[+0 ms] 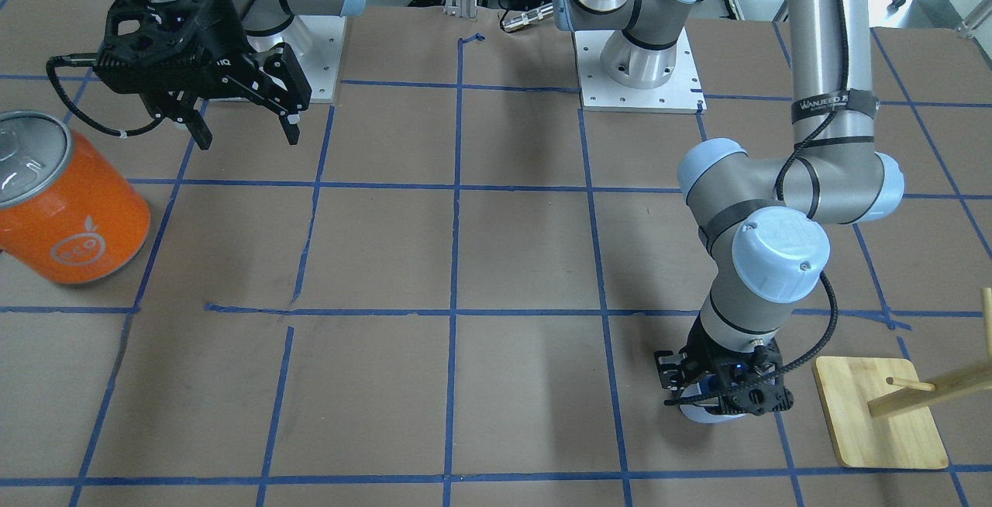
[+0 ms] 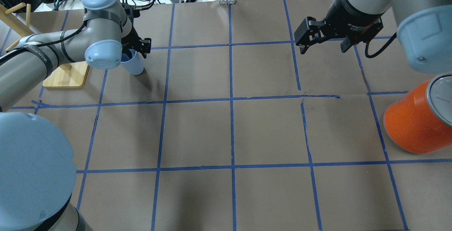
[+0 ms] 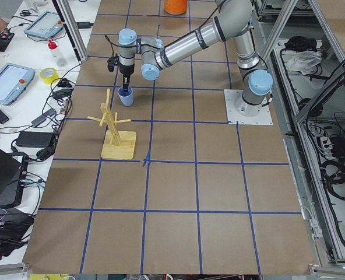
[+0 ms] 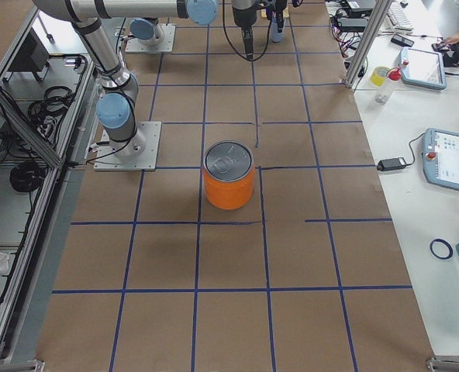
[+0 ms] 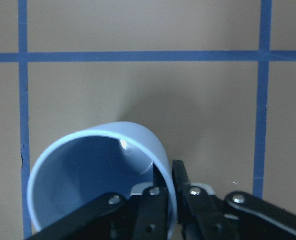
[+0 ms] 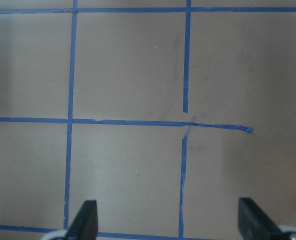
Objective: Flip cup
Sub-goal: 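Set the cup upright on the table beside the wooden stand, then open the left gripper and raise it away from the cup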
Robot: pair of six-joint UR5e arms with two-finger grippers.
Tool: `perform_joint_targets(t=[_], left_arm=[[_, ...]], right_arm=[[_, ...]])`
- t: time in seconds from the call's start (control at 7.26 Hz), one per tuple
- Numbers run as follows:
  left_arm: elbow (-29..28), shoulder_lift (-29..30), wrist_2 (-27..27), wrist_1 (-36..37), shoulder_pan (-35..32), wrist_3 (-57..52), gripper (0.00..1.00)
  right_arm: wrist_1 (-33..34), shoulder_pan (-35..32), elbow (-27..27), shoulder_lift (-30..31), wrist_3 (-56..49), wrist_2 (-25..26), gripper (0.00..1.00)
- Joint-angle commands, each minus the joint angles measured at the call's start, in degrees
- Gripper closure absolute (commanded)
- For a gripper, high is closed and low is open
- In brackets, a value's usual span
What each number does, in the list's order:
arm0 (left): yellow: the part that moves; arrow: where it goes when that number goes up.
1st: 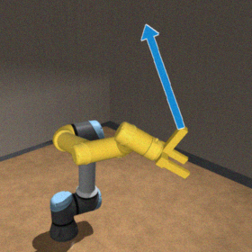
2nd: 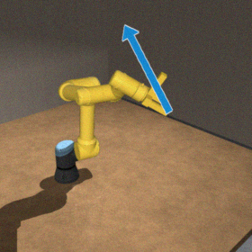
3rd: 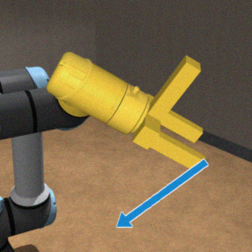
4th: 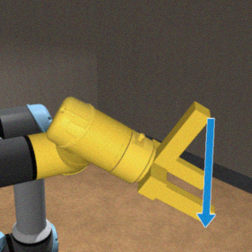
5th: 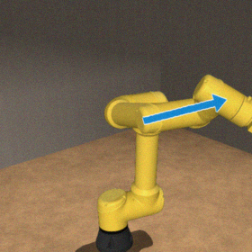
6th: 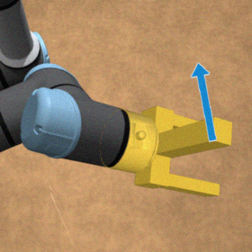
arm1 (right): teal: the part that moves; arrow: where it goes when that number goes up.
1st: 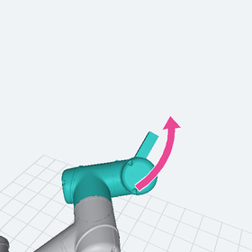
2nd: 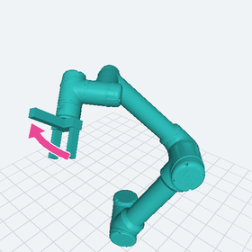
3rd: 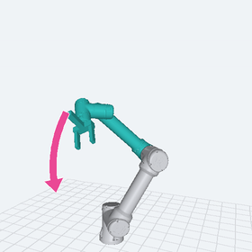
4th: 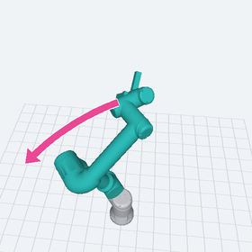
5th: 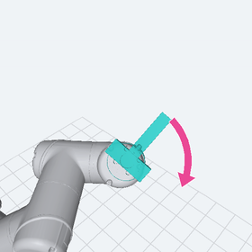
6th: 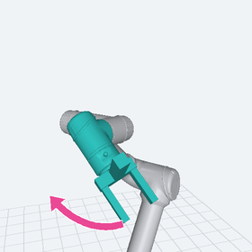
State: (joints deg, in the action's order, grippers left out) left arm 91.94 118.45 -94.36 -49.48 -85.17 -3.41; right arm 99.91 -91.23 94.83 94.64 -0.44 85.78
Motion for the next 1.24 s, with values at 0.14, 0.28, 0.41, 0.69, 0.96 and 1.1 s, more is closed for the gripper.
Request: perform_joint_targets(t=[0.14, 0.28, 0.41, 0.69, 0.96, 1.1], left_arm=[[-5.86, -8.38, 0.32, -19.34, -0.79, 0.07, 0.00], [-6.76, -12.24, 2.41, -25.09, -0.79, 0.07, 0.00], [-6.34, -16.02, 3.74, -28.54, -0.79, 0.07, 0.00], [-5.11, -21.57, 4.01, -33.64, -0.87, 0.15, 0.00], [-2.30, -23.44, 3.75, -34.20, -1.23, 0.15, 0.00], [-2.29, -24.49, 3.92, -34.37, -1.23, 0.15, 0.00]], right_arm=[[0.02, 0.00, 0.00, 0.02, 0.00, 0.00, 0.00], [0.02, 0.00, 0.00, 0.02, 0.00, 0.00, 0.00], [0.02, 0.00, 0.00, -0.07, 0.18, -0.26, 0.00], [0.02, 0.00, 0.00, -0.07, 0.00, -0.09, 0.00], [-0.06, -0.09, 0.00, 0.02, 0.00, -0.09, 0.00], [0.11, 0.00, 0.00, -0.07, 0.09, -0.17, 0.00]])
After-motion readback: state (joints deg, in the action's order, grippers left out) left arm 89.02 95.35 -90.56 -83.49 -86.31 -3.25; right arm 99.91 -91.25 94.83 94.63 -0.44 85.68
